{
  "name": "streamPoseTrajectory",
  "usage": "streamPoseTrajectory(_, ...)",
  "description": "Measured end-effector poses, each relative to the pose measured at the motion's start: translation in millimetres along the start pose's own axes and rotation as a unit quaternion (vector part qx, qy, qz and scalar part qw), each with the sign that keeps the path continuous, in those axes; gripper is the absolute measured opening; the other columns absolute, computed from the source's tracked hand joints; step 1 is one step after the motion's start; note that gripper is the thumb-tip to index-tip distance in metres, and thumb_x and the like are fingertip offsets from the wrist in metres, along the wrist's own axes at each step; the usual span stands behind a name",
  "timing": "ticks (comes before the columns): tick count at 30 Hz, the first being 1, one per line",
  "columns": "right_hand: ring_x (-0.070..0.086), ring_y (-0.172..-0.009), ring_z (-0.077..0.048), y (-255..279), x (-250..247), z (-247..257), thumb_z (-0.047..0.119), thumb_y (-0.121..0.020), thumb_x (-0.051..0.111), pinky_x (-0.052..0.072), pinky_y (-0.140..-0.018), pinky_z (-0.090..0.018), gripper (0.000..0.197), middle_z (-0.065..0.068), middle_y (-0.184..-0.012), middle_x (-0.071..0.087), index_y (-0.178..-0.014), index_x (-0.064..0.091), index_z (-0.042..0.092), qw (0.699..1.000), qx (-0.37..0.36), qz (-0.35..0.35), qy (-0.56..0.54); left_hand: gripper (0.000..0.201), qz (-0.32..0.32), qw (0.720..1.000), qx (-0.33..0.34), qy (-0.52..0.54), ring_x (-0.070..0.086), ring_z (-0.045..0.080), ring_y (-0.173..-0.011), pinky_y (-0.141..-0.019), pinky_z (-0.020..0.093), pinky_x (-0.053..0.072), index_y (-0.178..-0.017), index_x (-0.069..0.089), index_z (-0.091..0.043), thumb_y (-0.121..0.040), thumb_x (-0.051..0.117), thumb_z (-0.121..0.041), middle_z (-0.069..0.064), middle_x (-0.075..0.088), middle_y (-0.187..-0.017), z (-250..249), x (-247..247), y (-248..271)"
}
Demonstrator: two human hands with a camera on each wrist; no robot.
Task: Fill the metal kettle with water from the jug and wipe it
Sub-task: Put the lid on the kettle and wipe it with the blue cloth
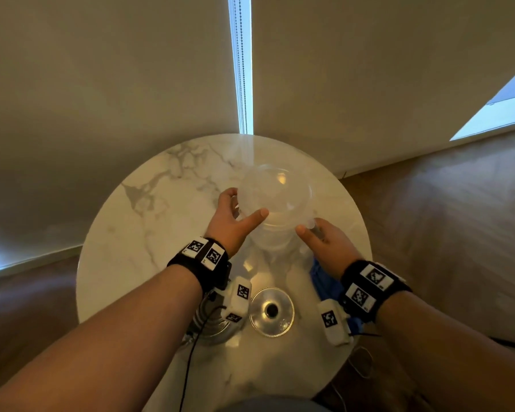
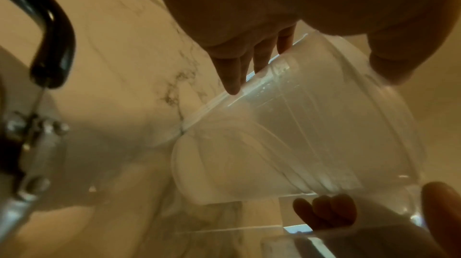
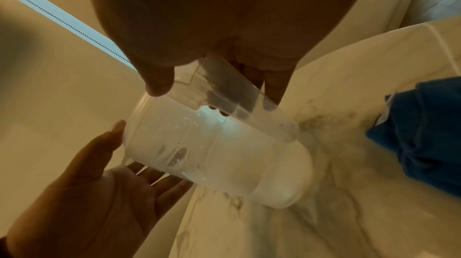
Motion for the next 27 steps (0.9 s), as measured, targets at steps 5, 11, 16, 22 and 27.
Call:
streamPoseTrajectory(5, 0.06, -0.1, -0.007, 7, -2, 6, 0.054, -0.099, 0.051, 0.046, -0.089, -0.032, 0.03, 0.011, -0.109, 0.065, -0.118, 0.057, 0.031, 0.999, -0.019, 0.03, 0.042, 0.092, -0.02, 0.998, -0.003, -0.061, 0.054, 0.011, -0.126, -0.104, 0.041, 0.048, -0.138, 0.034, -0.035, -0.062, 0.073, -0.07, -0.01, 0.051, -0.14, -5, -2, 9)
streamPoseTrajectory(11, 0.05, -0.119, -0.016, 44, -17, 16, 0.04, -0.09, 0.07, 0.043, -0.098, -0.033, 0.05, -0.002, -0.131, 0.054, -0.132, 0.053, 0.019, 0.952, -0.205, -0.128, 0.186, 0.058, -0.066, 0.988, 0.008, -0.141, 0.058, 0.002, -0.114, -0.097, 0.033, 0.053, -0.128, 0.049, -0.037, -0.077, 0.064, -0.061, -0.019, 0.056, -0.129, 7, -5, 70)
streamPoseTrajectory(16, 0.05, -0.092, -0.006, 76, 49, -30, 0.034, -0.093, 0.062, 0.043, -0.077, -0.022, 0.017, 0.013, -0.102, 0.052, -0.109, 0.062, 0.027, 0.919, -0.236, 0.101, 0.298, 0.03, -0.033, 0.948, 0.01, -0.315, 0.059, -0.006, -0.093, -0.087, 0.023, 0.054, -0.108, 0.06, -0.039, -0.082, 0.056, -0.053, -0.024, 0.062, -0.102, 60, -12, 154)
streamPoseTrajectory(22, 0.058, -0.098, -0.019, 66, 118, -75, 0.028, -0.09, 0.064, 0.054, -0.082, -0.033, 0.03, 0.002, -0.119, 0.054, -0.119, 0.059, 0.024, 0.903, -0.168, 0.167, 0.357, 0.032, 0.018, 0.879, -0.06, -0.473, 0.055, 0.0, -0.106, -0.089, 0.025, 0.051, -0.109, 0.052, -0.046, -0.08, 0.044, -0.054, -0.025, 0.058, -0.112, 132, -18, 233)
streamPoseTrajectory(27, 0.059, -0.09, -0.019, 50, 134, -82, 0.022, -0.093, 0.06, 0.049, -0.077, -0.029, 0.018, -0.001, -0.111, 0.055, -0.111, 0.062, 0.021, 0.895, -0.131, 0.166, 0.392, 0.029, -0.001, 0.888, -0.064, -0.455, 0.052, 0.002, -0.11, -0.093, 0.022, 0.048, -0.11, 0.057, -0.04, -0.084, 0.047, -0.049, -0.022, 0.059, -0.111, 153, -33, 257)
Point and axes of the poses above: each hand's wrist, its own y-axis away from the middle knuckle, its own x-axis out of the palm, z = x × y, the point moved 6 cm from there along -y, towards the middle knuckle
